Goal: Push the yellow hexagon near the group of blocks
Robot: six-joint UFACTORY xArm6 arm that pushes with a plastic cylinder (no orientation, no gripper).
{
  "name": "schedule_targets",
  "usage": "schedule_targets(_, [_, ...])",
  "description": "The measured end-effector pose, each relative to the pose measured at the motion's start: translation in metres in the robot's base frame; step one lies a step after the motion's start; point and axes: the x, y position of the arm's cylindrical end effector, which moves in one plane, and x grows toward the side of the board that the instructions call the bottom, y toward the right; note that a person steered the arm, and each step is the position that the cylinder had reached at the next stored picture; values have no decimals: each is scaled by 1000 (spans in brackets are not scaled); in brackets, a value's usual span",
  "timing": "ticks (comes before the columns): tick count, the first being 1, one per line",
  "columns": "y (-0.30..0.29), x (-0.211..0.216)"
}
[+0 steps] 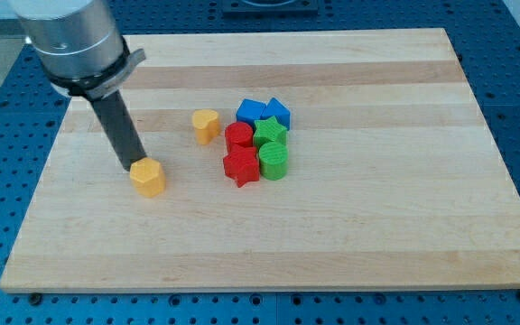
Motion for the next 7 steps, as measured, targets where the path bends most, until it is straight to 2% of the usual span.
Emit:
schedule_targets(2, [-9,34])
schedule_targets(5, [-100,72])
schedule_targets(6, [-99,80])
schedule_targets(7, [-80,64])
